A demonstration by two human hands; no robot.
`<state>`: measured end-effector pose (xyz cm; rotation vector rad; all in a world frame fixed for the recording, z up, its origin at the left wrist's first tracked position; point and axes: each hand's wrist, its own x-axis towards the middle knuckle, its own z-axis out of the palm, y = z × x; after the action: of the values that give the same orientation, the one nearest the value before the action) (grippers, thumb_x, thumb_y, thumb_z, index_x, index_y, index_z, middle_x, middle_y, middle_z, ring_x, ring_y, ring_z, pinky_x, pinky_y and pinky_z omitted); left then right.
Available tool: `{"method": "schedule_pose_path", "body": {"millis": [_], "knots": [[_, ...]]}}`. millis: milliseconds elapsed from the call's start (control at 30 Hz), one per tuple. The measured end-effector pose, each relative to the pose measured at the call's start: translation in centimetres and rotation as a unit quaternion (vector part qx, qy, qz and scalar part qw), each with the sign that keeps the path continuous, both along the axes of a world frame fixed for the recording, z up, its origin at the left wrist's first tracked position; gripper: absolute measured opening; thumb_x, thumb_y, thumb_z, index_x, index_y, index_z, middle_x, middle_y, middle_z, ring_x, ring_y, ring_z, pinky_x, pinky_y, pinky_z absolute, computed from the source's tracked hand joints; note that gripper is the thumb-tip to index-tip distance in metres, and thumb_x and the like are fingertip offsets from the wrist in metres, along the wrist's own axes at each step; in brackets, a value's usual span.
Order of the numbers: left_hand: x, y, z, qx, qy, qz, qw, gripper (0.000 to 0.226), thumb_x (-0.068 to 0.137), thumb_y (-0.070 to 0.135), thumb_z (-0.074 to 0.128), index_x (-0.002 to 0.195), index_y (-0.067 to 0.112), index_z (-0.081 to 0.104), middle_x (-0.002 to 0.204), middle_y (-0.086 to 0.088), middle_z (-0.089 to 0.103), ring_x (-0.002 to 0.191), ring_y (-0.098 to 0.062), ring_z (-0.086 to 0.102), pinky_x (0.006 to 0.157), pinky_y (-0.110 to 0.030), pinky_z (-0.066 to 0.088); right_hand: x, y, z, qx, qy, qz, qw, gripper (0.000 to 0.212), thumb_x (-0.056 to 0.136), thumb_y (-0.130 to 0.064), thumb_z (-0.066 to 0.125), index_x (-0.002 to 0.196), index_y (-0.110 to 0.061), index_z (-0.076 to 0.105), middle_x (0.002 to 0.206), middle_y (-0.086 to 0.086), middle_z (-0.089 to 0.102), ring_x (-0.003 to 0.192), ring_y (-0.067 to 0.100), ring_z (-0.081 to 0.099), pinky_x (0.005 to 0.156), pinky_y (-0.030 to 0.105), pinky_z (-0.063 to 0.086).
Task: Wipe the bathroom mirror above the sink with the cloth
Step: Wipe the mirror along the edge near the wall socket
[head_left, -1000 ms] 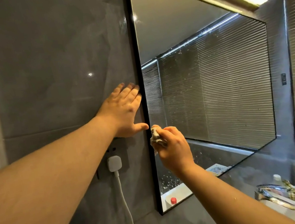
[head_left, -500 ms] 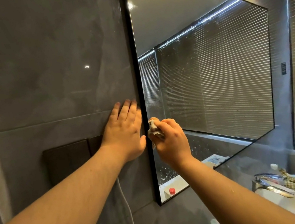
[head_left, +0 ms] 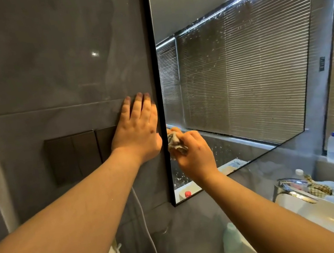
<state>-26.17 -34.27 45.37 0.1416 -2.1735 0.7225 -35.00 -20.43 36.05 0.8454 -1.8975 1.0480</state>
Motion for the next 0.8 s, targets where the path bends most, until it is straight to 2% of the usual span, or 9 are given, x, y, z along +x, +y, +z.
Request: {"method": "schedule_pose_path", "body": {"millis": [167,233,333,433,600,800], "knots": [[0.3,-0.1,0.2,-0.019,-0.024,-0.003,1.000,0.099,0.079,0.073,0.036,0.152,0.010,0.015,0.160,-0.017,0.007,0.147,-0.038,-0.001,0.116,-0.059,-0.007,0.8,0.9,-3.3,0.035,-0.023,0.024,0.999,0.056,0.088,-0.027,0.070,0.140,-0.035,0.051,0.110,-0.006,0.062,0.101,0.013,0.052,0.079,0.033,0.051],[0.3,-0.2,0.2,-0.035,-0.034,0.001,0.999,0.104,0.077,0.080,0.032,0.153,0.011,0.013,0.161,-0.013,0.007,0.147,-0.037,-0.003,0.114,-0.061,-0.009,0.9,1.1,-3.6,0.032,-0.025,0.031,0.999,0.057,0.089,-0.024,0.070,0.141,-0.038,0.051,0.113,-0.006,0.062,0.100,0.011,0.052,0.081,0.030,0.050],[0.4,-0.3,0.3,-0.043,-0.034,0.007,0.998,0.109,0.074,0.086,0.022,0.153,0.011,0.011,0.162,-0.011,0.007,0.148,-0.035,-0.002,0.114,-0.062,-0.007,1.1,1.1,-3.4,0.011,-0.025,0.026,0.999,0.052,0.087,-0.022,0.072,0.134,-0.037,0.057,0.101,-0.009,0.054,0.091,0.011,0.055,0.077,0.032,0.053],[0.4,-0.2,0.2,-0.043,-0.021,0.009,0.999,0.110,0.074,0.087,0.018,0.153,0.011,0.013,0.161,-0.011,0.010,0.148,-0.034,0.001,0.115,-0.062,-0.005,1.1,0.6,-3.6,0.008,-0.018,0.031,0.999,0.050,0.087,-0.022,0.072,0.134,-0.032,0.059,0.099,-0.003,0.055,0.090,0.019,0.059,0.074,0.033,0.053],[0.4,-0.1,0.3,-0.033,-0.018,-0.003,0.999,0.103,0.079,0.082,0.029,0.153,0.013,0.016,0.161,-0.010,0.013,0.148,-0.032,0.004,0.116,-0.059,-0.007,0.5,0.3,-4.0,0.003,-0.002,0.028,1.000,0.046,0.085,-0.023,0.075,0.129,-0.026,0.064,0.101,0.004,0.061,0.089,0.021,0.061,0.070,0.033,0.054],[0.4,0.0,0.3,-0.048,-0.021,0.011,0.999,0.100,0.080,0.079,0.037,0.153,0.013,0.017,0.161,-0.010,0.012,0.148,-0.033,0.004,0.115,-0.061,-0.006,-0.8,1.5,-3.7,-0.037,-0.037,0.006,0.999,0.047,0.088,-0.020,0.072,0.132,-0.034,0.062,0.098,-0.007,0.049,0.082,0.006,0.049,0.075,0.025,0.048]]}}
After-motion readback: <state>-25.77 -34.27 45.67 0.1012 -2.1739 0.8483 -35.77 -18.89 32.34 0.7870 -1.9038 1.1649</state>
